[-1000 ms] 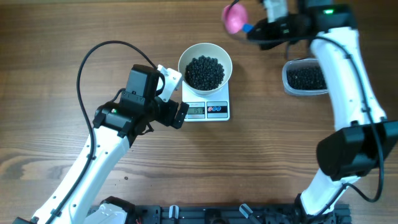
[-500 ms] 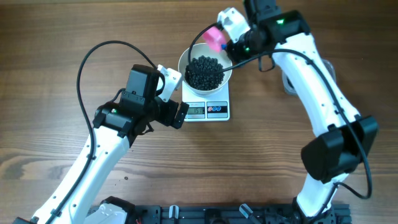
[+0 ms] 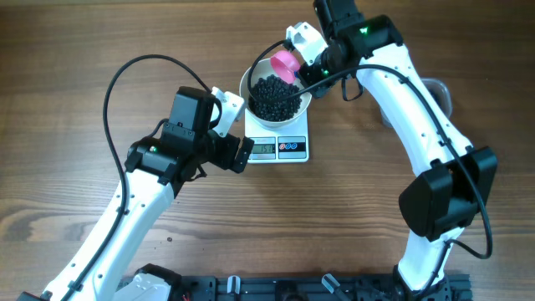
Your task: Scoop item into bowl and weigh 150g on scale
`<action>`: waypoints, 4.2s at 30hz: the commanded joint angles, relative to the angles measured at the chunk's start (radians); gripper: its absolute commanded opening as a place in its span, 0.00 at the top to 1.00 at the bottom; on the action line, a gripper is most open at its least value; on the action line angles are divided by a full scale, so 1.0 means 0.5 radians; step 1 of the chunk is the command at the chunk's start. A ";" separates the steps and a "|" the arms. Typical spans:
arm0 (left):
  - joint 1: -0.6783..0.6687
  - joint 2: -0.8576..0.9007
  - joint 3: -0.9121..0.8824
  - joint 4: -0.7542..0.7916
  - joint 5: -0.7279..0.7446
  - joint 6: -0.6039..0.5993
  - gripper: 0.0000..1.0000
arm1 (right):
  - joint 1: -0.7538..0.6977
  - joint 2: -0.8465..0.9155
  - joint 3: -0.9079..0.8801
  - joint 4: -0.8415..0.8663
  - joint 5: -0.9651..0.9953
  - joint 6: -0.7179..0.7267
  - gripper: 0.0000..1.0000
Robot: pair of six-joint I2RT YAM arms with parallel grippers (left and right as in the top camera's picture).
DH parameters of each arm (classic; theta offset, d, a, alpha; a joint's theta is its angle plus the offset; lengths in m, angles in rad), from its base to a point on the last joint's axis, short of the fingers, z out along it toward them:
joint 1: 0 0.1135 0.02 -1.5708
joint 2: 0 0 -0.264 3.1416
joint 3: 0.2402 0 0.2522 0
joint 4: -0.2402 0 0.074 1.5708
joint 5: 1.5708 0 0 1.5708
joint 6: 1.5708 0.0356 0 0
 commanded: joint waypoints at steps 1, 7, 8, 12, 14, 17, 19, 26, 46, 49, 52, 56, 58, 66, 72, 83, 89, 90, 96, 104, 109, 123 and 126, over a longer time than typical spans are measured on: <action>0.011 -0.024 -0.013 0.000 -0.012 0.024 0.00 | 0.009 0.076 0.002 0.000 -0.048 -0.011 0.96; 0.011 -0.024 -0.013 0.000 -0.012 0.024 0.00 | 0.009 0.108 0.002 0.016 -0.050 -0.001 0.96; 0.011 -0.024 -0.013 0.001 -0.012 0.024 0.00 | 0.009 0.114 0.002 0.021 -0.050 0.002 0.96; 0.011 -0.024 -0.013 0.000 -0.012 0.024 0.00 | 0.013 0.152 0.002 0.026 -0.049 0.012 0.96; 0.011 -0.024 -0.013 0.000 -0.012 0.024 0.00 | 0.016 0.174 0.002 0.027 -0.050 0.012 0.96; 0.011 -0.024 -0.013 0.000 -0.012 0.024 0.00 | 0.017 0.182 0.002 0.030 -0.050 0.012 0.96; 0.011 -0.024 -0.013 0.000 -0.012 0.024 0.00 | 0.017 0.182 0.002 0.031 -0.050 0.012 0.96; 0.011 -0.024 -0.013 0.000 -0.012 0.024 0.00 | 0.017 0.201 0.002 0.030 -0.095 0.021 0.96; 0.011 -0.024 -0.013 0.000 -0.012 0.024 0.00 | 0.016 0.225 0.002 -0.015 -0.140 0.034 0.96; 0.011 -0.024 -0.013 0.000 -0.012 0.024 0.00 | 0.016 0.227 0.002 -0.025 -0.148 0.034 0.96; 0.011 -0.024 -0.013 0.000 -0.012 0.024 0.00 | 0.016 0.227 0.002 -0.026 -0.149 0.035 0.96; 0.011 -0.024 -0.013 0.000 -0.012 0.024 0.00 | 0.016 0.227 0.002 -0.027 -0.170 0.034 0.96; 0.011 -0.024 -0.013 0.001 -0.012 0.024 0.00 | 0.016 0.227 0.002 -0.026 -0.170 0.034 0.96; 0.011 -0.024 -0.013 0.000 -0.012 0.024 0.00 | 0.016 0.246 0.002 -0.031 -0.192 0.064 0.96; 0.011 -0.024 -0.013 0.000 -0.012 0.024 0.00 | 0.016 0.247 0.002 -0.030 -0.193 0.066 0.96; 0.011 -0.024 -0.013 0.000 -0.012 0.024 0.00 | -0.066 0.246 0.005 -0.025 -0.535 0.130 0.96; 0.011 -0.024 -0.013 0.000 -0.012 0.024 0.00 | -0.174 0.240 0.007 -0.029 -0.793 0.175 0.96; 0.011 -0.024 -0.013 0.000 -0.012 0.024 0.00 | -0.193 0.237 0.011 -0.029 -0.832 0.176 0.95; 0.011 -0.024 -0.013 0.000 -0.012 0.024 0.00 | -0.269 0.214 0.042 -0.034 -0.972 0.177 0.96; 0.011 -0.024 -0.013 0.000 -0.012 0.024 0.00 | -0.348 0.131 0.091 -0.029 -1.022 0.177 0.96; 0.011 -0.024 -0.013 0.000 -0.012 0.024 0.00 | -0.391 0.056 0.091 -0.024 -1.021 0.177 0.96; 0.011 -0.024 -0.013 0.001 -0.012 0.024 0.00 | -0.432 -0.005 0.091 -0.024 -1.022 0.176 0.96; 0.011 -0.024 -0.013 0.000 -0.012 0.024 0.00 | -0.450 -0.027 0.091 -0.023 -1.022 0.175 0.96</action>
